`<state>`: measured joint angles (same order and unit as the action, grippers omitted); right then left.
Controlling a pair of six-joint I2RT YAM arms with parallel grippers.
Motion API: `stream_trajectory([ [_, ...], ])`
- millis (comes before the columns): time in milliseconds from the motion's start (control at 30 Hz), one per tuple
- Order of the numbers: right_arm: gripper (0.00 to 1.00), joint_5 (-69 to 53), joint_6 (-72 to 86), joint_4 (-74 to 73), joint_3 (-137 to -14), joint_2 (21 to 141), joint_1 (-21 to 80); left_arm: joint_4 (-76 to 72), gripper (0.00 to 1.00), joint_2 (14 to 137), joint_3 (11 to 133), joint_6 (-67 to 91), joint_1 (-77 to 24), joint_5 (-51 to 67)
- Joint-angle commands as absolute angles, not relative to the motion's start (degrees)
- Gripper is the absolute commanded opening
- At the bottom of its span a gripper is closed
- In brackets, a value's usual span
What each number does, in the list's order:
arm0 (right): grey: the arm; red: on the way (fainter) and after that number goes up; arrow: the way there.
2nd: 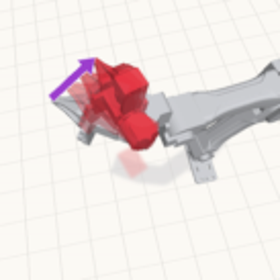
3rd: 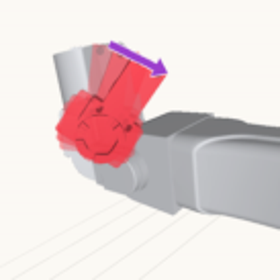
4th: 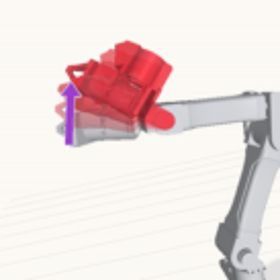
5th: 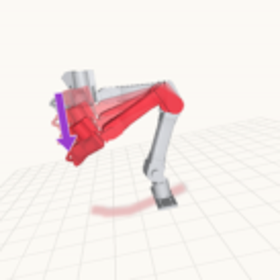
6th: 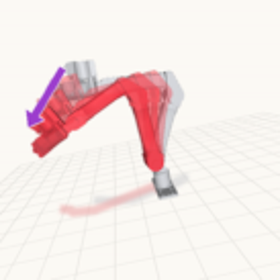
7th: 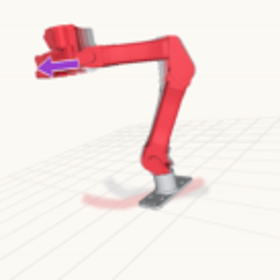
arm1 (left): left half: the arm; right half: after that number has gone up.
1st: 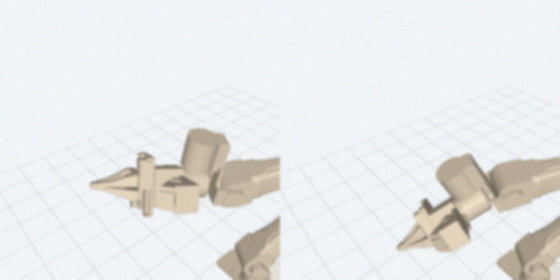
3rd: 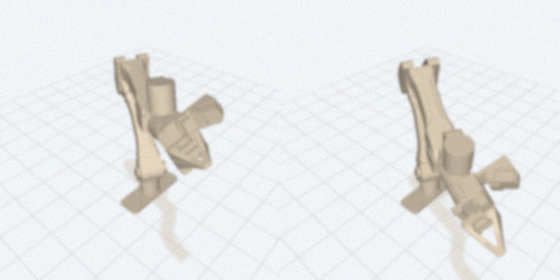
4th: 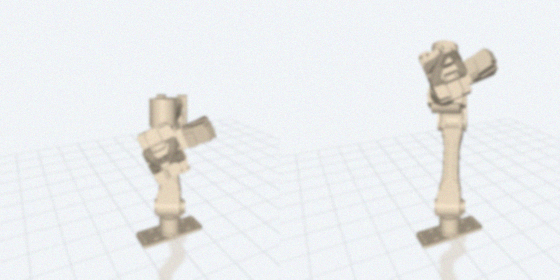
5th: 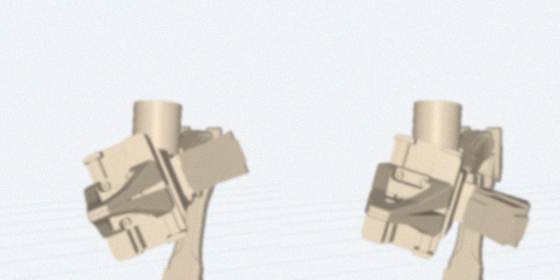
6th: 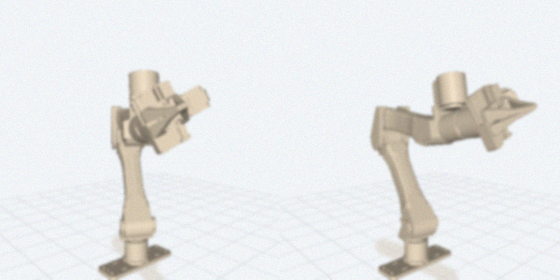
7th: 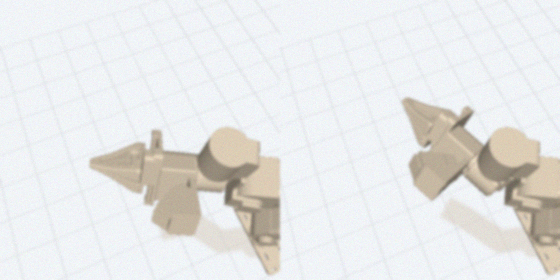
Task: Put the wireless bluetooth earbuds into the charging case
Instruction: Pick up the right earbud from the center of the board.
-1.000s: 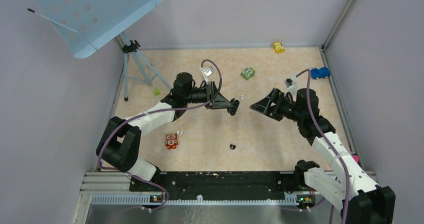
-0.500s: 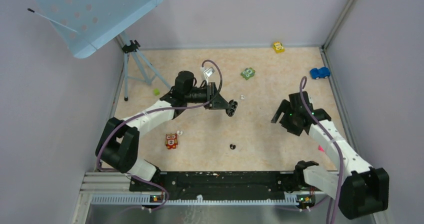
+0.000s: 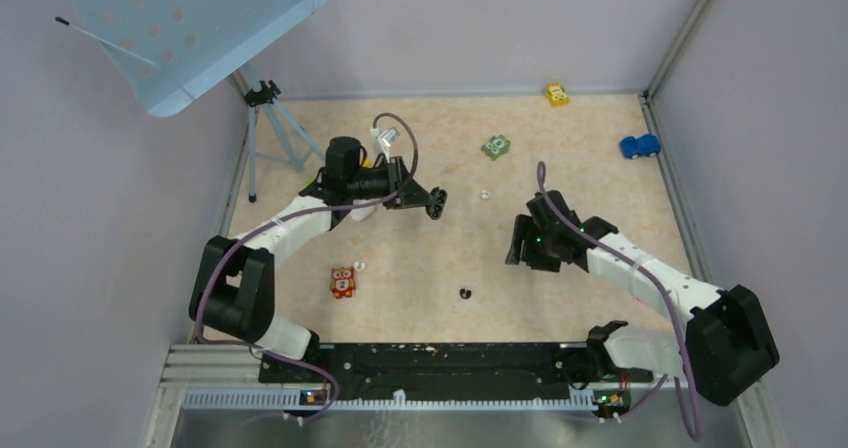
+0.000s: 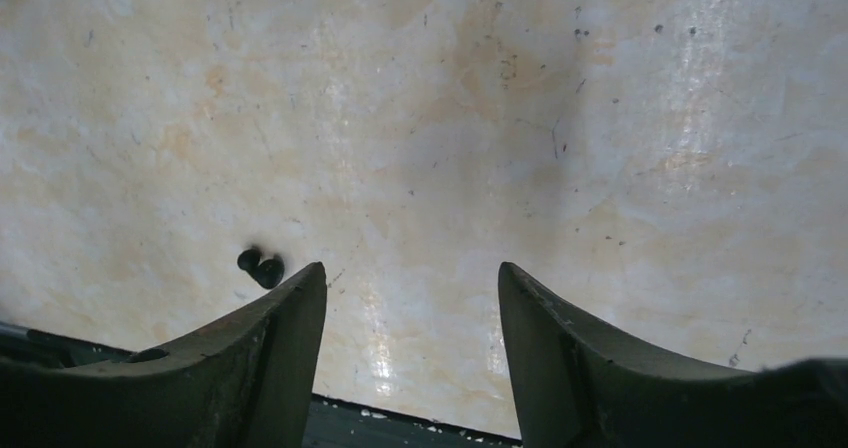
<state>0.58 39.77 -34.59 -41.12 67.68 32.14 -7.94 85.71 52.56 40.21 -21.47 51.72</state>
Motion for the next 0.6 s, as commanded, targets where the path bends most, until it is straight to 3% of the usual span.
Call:
stream_trajectory([
  [0, 0.58, 8.0, 40.1, -33.4, -39.5, 63.2, 25.3, -6.2, 0.00, 85.2, 52.6, 36.6, -17.7, 54.7],
  [100, 0.57, -2.3, 34.9, -29.5, -37.8, 61.4, 4.2, -6.9, 0.00, 84.7, 52.3, 36.8, -17.7, 55.0],
  [167, 0.57, -4.7, 32.8, -28.2, -38.7, 61.7, -3.5, -5.9, 0.00, 84.6, 52.6, 36.2, -17.7, 55.2],
  [267, 0.55, -2.4, 29.9, -28.3, -41.2, 64.9, -7.7, -4.5, 0.00, 84.1, 53.1, 35.3, -17.6, 55.0],
  [400, 0.38, -2.0, 26.8, -26.7, -41.9, 69.9, -14.6, -4.4, 0.00, 83.1, 53.0, 35.9, -17.6, 55.1],
  [567, 0.28, -3.1, 25.1, -24.6, -43.7, 76.8, -16.7, -3.5, 0.00, 81.5, 53.2, 36.2, -17.7, 54.8],
])
